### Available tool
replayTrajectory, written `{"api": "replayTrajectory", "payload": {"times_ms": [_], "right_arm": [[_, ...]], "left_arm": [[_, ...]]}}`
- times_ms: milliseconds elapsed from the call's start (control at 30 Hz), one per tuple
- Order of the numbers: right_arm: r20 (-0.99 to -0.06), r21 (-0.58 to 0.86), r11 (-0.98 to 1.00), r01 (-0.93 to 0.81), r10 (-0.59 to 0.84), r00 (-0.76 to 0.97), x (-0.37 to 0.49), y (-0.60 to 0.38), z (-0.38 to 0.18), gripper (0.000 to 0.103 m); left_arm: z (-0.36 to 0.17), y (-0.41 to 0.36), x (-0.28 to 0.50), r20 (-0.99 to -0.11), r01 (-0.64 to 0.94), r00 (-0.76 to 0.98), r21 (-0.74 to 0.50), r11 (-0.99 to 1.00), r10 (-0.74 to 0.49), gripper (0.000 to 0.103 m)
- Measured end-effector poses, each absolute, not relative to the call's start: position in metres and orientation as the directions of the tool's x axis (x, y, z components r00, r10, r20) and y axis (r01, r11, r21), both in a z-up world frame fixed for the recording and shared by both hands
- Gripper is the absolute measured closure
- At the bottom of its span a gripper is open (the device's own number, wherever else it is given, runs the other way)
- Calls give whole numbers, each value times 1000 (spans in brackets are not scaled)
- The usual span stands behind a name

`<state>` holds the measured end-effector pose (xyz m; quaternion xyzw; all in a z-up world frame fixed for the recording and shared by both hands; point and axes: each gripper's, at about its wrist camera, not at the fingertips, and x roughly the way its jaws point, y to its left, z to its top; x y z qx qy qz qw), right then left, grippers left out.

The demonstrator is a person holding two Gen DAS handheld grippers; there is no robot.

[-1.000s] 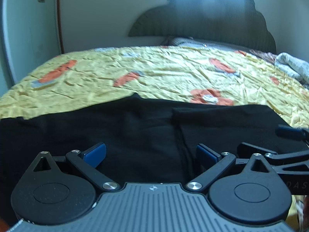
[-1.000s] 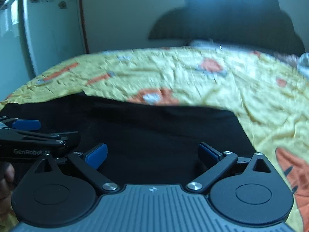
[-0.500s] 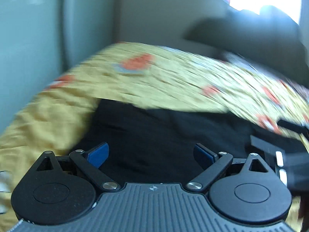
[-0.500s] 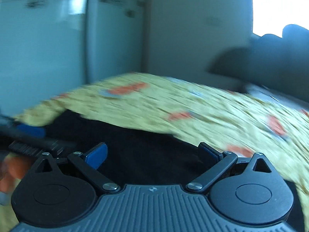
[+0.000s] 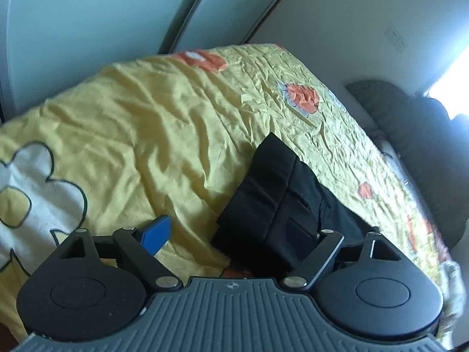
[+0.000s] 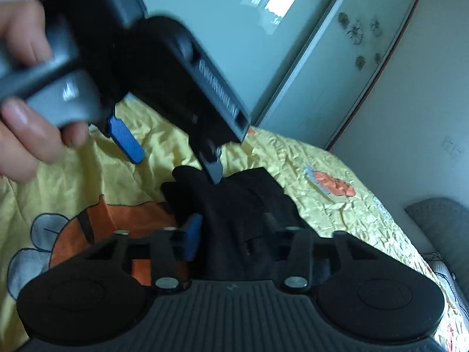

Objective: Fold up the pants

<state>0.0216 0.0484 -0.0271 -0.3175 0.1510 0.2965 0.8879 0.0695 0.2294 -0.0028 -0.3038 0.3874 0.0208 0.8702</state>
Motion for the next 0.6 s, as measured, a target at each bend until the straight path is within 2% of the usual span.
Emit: {"api": "replayTrajectory", "payload": {"times_ms": [33,67,100,133,267,333,467,533,600], "right_arm": [[-463,-480,616,-624,426,777,20,51,-29,71],[-474,-488,605,-629,422,773,20,54,-32,78],[-485,-491,592,-639,425,765,18,56,-34,91],[-491,-489,582,-650,432,757,14,57,-35,95],[-477,-526,558,-641,430,766,2,58,-41,95],[-467,-520,574,-633,429,773,-2,55,-39,94],[-495,-518,565,-642,414,764,-9,55,-39,90],[-495,-542,554,-632,398,773,-13,57,-46,80],[-472,-582,554,-595,366,802,-14,62,-51,59]], "left_arm": [[-6,233,71,-680,-272,697,-543,794,-227,24],[-7,236,71,-673,-270,694,-572,774,-255,30],[-10,237,71,-669,-269,688,-594,758,-281,32],[-13,238,72,-668,-270,682,-610,745,-300,35],[-17,238,74,-659,-263,663,-649,714,-354,34],[-21,237,76,-648,-259,662,-670,696,-378,29],[-27,235,80,-629,-259,654,-709,656,-421,24],[-29,233,84,-612,-253,648,-735,630,-454,22],[-33,233,87,-591,-255,642,-765,592,-488,22]]}}
